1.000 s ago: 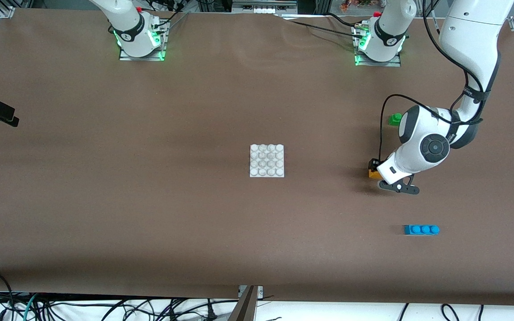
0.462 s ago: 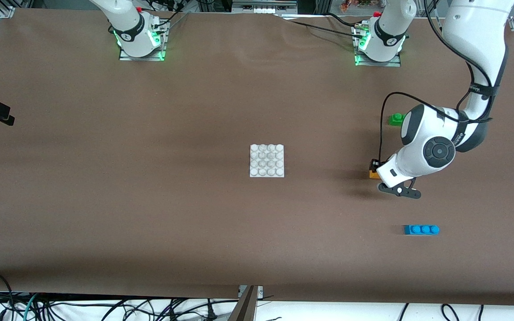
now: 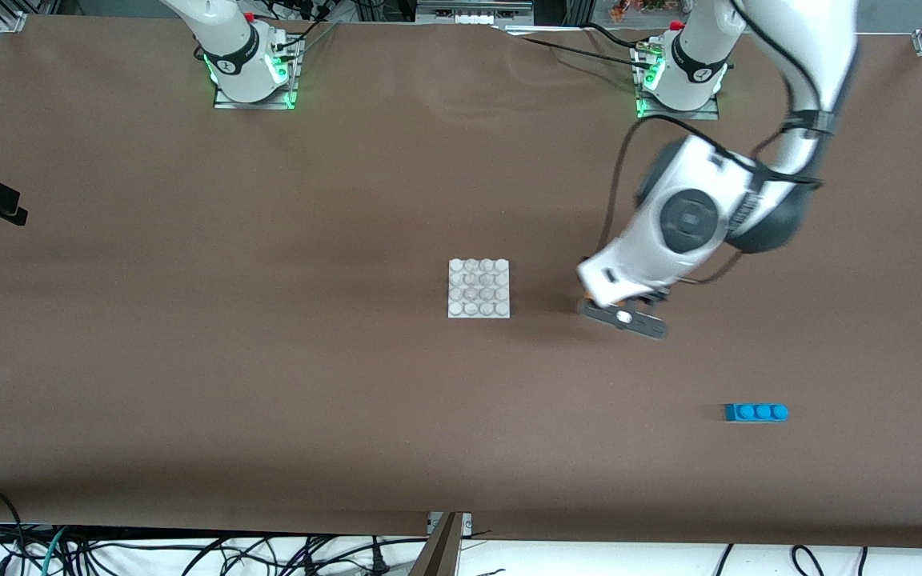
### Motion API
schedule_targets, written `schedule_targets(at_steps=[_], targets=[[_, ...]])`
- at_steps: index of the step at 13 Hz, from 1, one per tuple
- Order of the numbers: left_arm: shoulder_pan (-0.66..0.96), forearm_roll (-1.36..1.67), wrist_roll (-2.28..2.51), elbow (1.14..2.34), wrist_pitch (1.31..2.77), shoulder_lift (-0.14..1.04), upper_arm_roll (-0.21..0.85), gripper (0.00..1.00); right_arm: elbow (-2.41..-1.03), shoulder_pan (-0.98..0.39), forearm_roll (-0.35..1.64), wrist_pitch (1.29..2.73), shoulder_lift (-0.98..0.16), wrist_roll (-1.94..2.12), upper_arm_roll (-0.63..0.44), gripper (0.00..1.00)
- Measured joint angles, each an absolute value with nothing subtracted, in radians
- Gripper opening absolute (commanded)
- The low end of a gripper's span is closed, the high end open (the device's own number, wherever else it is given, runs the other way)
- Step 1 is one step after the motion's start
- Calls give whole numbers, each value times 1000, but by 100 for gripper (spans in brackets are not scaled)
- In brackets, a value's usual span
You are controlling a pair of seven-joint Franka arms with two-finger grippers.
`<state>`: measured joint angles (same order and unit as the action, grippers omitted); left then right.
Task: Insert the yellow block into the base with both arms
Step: 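Carry the yellow brick with the left gripper over the white plate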
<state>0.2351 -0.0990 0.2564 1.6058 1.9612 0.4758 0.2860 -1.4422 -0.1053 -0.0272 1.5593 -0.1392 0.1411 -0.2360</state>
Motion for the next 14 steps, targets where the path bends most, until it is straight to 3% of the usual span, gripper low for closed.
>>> schedule_targets(at_steps=[7, 14], targets=[[505, -99, 580, 1375, 1968, 743, 282, 28, -1442, -106, -27, 1559, -140, 142, -235, 100], [527, -99, 602, 1353, 2022, 814, 266, 29, -1442, -106, -27, 1559, -140, 143, -235, 100]])
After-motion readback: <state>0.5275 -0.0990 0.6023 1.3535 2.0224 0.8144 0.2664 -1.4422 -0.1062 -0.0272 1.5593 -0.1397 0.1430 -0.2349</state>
